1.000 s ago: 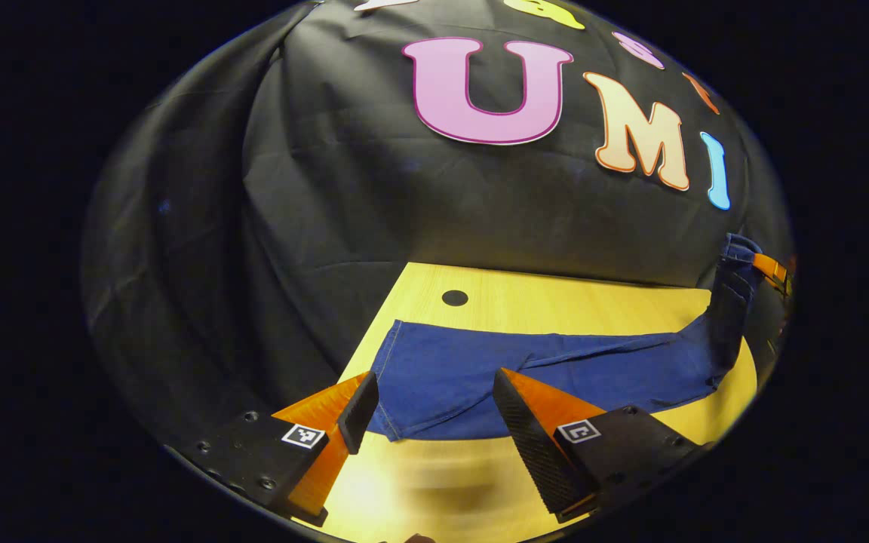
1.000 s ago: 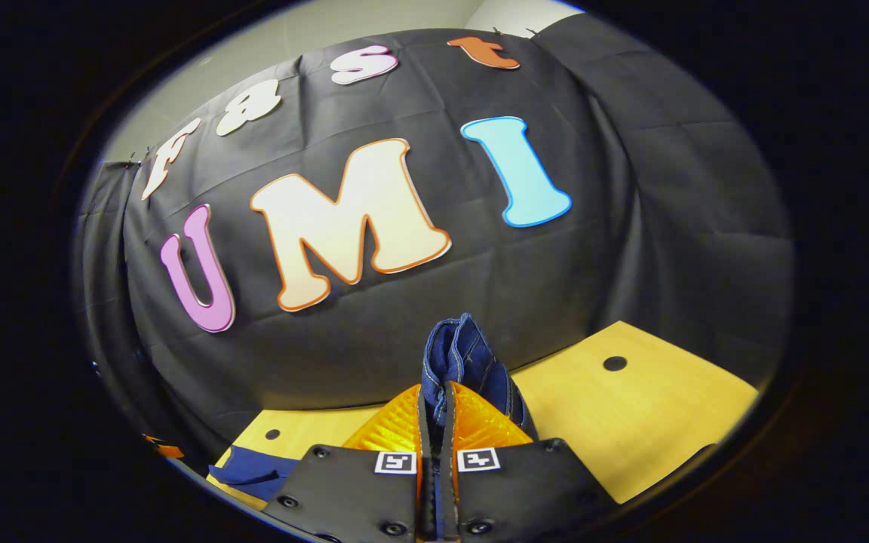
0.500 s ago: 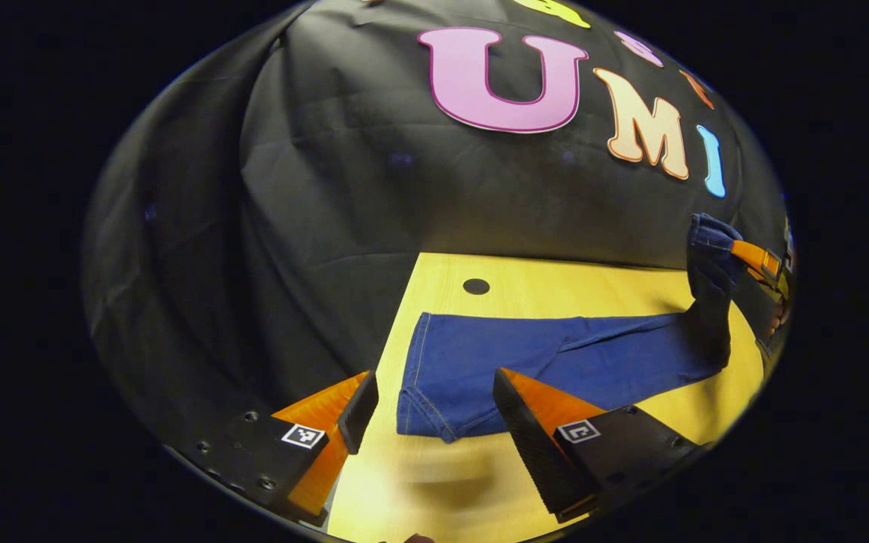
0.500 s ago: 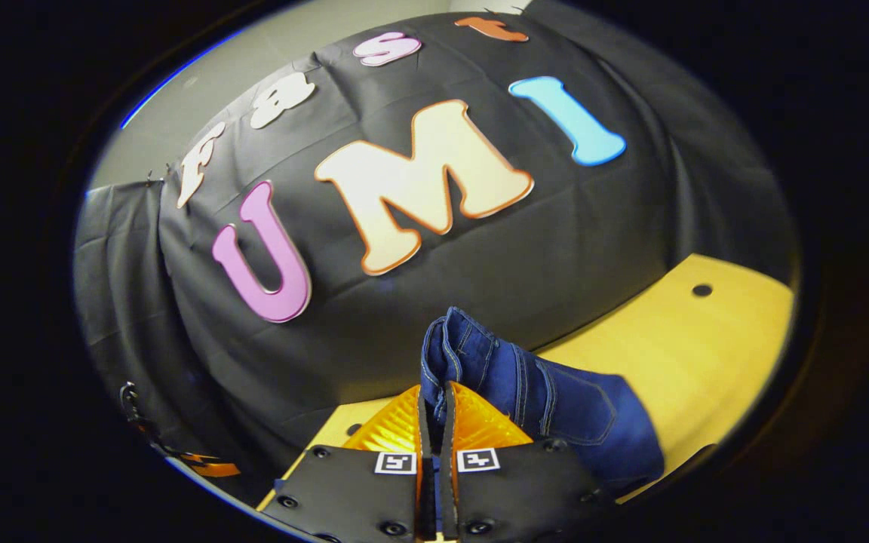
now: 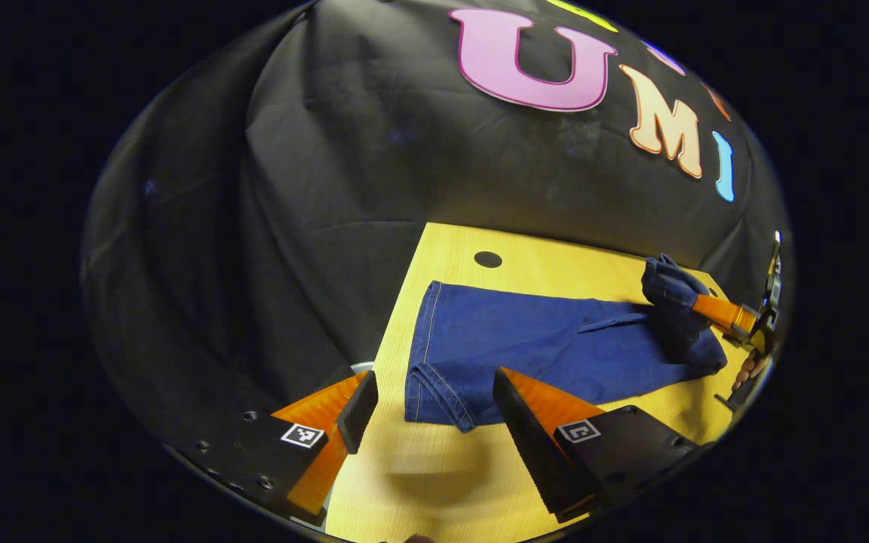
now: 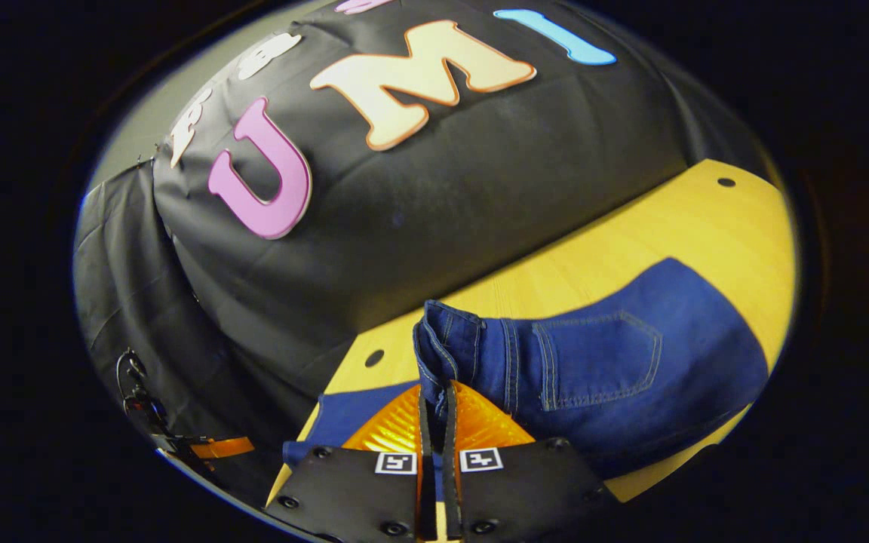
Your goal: Grasp the waist and the cuffs of the jeans and fold them to make the two legs overlap; first hold the waist and fold one-third of the jeans toward the cuffs, then hold the cuffs and fold the remaining one-third in the same direction to finish folding.
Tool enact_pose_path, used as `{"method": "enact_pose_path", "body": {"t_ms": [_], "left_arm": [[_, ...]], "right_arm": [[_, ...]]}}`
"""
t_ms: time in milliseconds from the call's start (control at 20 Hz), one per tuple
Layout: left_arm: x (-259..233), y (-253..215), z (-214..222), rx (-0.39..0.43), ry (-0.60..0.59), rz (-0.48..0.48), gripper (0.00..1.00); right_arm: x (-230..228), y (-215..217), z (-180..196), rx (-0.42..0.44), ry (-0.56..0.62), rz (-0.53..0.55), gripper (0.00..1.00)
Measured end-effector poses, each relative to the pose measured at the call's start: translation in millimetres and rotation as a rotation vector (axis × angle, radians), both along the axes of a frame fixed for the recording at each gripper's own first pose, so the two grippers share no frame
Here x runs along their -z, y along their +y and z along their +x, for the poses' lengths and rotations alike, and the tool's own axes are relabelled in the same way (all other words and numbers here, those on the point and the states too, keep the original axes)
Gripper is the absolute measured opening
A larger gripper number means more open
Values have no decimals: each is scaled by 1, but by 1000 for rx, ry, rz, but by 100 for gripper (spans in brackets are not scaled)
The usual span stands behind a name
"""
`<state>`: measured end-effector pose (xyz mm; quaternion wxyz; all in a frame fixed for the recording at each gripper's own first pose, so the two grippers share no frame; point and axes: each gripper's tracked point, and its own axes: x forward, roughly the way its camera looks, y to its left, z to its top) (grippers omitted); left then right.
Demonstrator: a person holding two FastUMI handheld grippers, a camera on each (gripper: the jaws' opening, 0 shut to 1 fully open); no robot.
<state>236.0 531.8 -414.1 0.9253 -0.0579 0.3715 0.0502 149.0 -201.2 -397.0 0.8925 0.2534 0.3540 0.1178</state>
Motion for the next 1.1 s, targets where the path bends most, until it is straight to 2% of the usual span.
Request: {"method": "enact_pose_path", "body": {"t_ms": [100,250,300,350,500,650,700,750,850,1000,1100], "left_arm": [[10,1,5,3,16,-10,96],[26,1,19,25,25,-23,95],[30,1,25,30,29,-24,95],[36,1,31,35,32,-28,95],[57,1,46,43,46,-49,95],[91,1,50,54,116,-51,95],[99,0,50,55,137,-59,95],[102,0,48,54,145,-54,95],[99,-2,51,64,129,-65,95],[102,-4,49,95,145,-28,95],[103,-9,53,113,150,-1,82]], "right_arm": [[-11,13,5,-17,31,21,16],[-14,13,4,-47,-7,-20,100],[-21,6,-3,-56,-18,-38,92],[-27,1,-5,-63,-26,-53,98],[-45,-17,-11,-76,-45,-92,98],[-58,-36,-16,-70,-55,-124,98],[-61,-42,-17,-63,-55,-129,93],[-64,-47,-18,-61,-55,-133,98],[-66,-54,-22,-55,-57,-139,98],[-64,-61,-26,-49,-56,-145,98],[-63,-60,-29,-50,-49,-136,98]]}}
